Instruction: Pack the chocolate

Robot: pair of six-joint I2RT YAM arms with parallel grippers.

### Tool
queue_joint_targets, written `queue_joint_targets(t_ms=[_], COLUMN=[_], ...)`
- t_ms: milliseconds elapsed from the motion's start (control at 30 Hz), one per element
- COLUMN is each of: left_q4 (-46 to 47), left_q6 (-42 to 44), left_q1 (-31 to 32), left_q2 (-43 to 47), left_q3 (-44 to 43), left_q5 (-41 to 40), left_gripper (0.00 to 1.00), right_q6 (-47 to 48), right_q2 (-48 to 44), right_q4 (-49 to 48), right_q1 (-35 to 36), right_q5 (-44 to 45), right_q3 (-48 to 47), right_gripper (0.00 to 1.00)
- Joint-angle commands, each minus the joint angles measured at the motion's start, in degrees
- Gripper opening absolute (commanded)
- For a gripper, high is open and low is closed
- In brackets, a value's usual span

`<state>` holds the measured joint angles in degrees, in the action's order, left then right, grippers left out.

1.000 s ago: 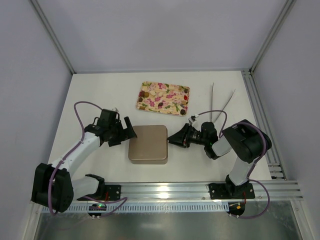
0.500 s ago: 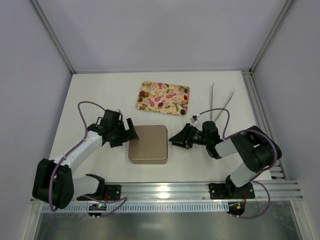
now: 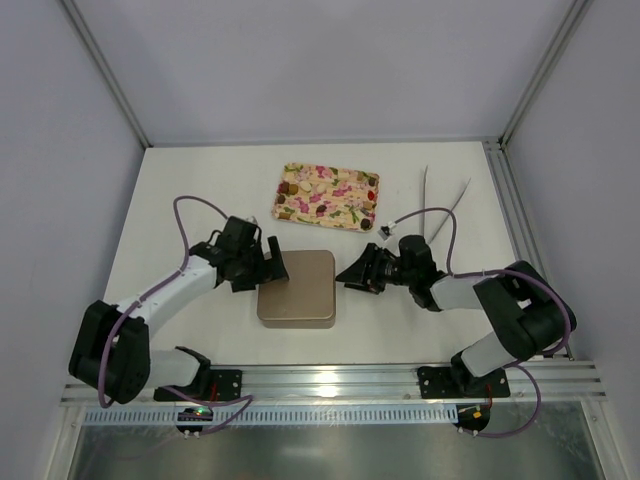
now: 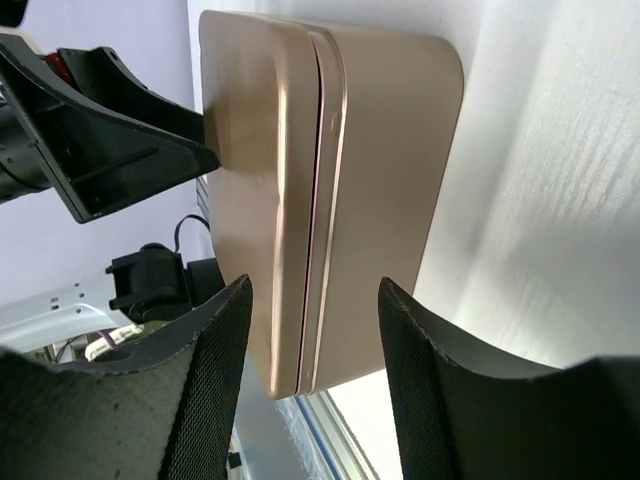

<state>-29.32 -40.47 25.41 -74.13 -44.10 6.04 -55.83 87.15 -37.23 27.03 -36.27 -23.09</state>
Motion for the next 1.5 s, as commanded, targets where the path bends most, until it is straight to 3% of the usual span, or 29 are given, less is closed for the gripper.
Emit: queue_joint_targets(t_ms=[0,967,1467], left_q4=[1.8,-3.6,-1.6], left_q6=[-0.5,1.9,-1.9], left_q1=[1.1,9.0,9.7], left_q2=[-0.8,-6.0,-8.9], left_q3=[-2.2,-7.5,-2.4], left_q5=[-1.8,-5.5,-7.2], left_gripper=[0.97,0.96,0.93], right_q6=[3.5,8.7,8.7], right_q2=[-1.6,-2.5,-0.5], right_q4=[3.3,15.0,15.5], right_q1=[1.5,9.9,10.5], right_q5=[2.1,10.0,11.7], right_q3=[-2.7,-9.2,-8.1], right_gripper=[0.56,0.59,0.49])
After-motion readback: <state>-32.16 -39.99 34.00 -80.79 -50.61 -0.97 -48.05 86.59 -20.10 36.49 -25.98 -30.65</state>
